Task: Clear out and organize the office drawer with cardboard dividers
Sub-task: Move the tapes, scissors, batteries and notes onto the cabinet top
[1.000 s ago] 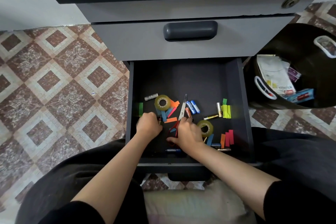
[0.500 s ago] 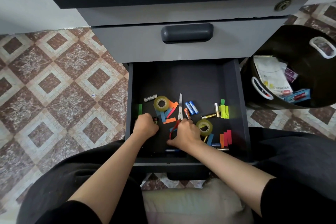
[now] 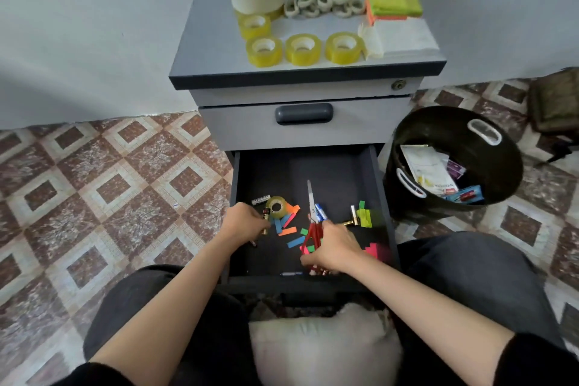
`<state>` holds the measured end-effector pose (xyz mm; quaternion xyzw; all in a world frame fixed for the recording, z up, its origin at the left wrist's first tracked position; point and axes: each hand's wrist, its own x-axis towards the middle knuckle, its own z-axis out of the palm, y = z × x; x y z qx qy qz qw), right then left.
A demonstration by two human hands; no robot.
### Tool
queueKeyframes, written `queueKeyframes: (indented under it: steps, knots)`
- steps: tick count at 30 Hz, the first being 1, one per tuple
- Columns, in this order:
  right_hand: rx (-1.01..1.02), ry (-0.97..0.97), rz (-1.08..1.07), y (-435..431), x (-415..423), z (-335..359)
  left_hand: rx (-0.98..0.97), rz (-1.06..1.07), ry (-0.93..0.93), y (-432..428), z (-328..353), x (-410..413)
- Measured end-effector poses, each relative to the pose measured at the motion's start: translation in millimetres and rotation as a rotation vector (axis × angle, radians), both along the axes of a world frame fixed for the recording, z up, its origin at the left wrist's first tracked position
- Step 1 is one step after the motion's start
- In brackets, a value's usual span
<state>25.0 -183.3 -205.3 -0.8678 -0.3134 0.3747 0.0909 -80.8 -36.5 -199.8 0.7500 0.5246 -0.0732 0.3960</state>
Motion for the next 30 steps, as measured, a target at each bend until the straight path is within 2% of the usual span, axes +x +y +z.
queueKeyframes:
  steps: [16, 22, 26, 30]
  knots:
    - [0.46, 0.041, -0.029, -41, 18, 135, 0.075, -0.04, -0.382, -26, 118, 2]
    - [0.581, -0.043, 0.004, -22, 38, 184, 0.213, 0.003, -0.446, -10, 158, 19]
    - [0.656, -0.052, -0.025, -5, 58, 205, 0.231, 0.033, -0.496, 9, 183, 32]
    - [0.622, -0.187, 0.0, 14, 83, 223, 0.229, 0.055, -0.513, 27, 205, 49]
